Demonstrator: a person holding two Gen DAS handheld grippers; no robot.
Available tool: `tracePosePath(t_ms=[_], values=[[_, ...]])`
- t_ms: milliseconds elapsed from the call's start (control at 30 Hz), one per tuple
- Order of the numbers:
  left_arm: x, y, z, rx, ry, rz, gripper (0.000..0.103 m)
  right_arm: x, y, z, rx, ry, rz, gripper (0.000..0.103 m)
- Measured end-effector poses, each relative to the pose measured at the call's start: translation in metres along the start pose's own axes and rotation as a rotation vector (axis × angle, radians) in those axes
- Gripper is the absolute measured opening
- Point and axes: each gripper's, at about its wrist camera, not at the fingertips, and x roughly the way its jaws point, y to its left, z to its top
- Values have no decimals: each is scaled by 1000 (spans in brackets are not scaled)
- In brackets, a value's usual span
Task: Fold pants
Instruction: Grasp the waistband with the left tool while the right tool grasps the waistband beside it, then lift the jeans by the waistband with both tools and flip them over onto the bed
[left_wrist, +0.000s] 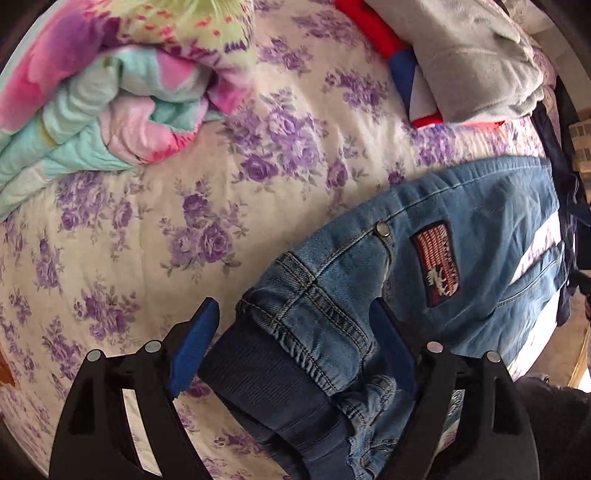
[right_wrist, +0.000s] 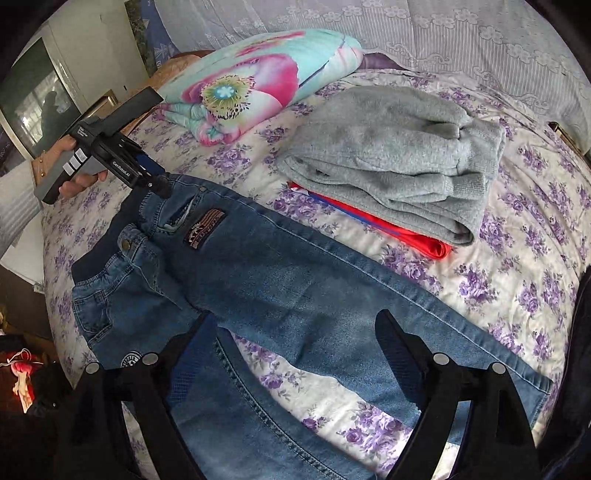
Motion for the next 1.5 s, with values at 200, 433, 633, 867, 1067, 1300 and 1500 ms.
tracePosePath(t_ms=[200,433,633,867,1067,1300,1500], values=[[13,-21,-15,63,-92,64,29,20,-5,4,-6,28,-1,88],[3,-33,-54,-11,-211,88,28,36,2,63,-119,-23,40,88],[3,-41,-82,-50,-243,92,28,102,18,104,-213,120,194,88],[-7,-48,-100,-33,-279,107,28,157,42,123,-380,295,227,87],[-5,-38,-92,-27,-260,137,30,153,39,120,-396,324,336,14],[-2,-41,-69,-25,-232,166,35,140,54,120,-415,181,74,14],[21,-41,-47,-72,-173,198,36,157,57,132,-323,193,-38,14]])
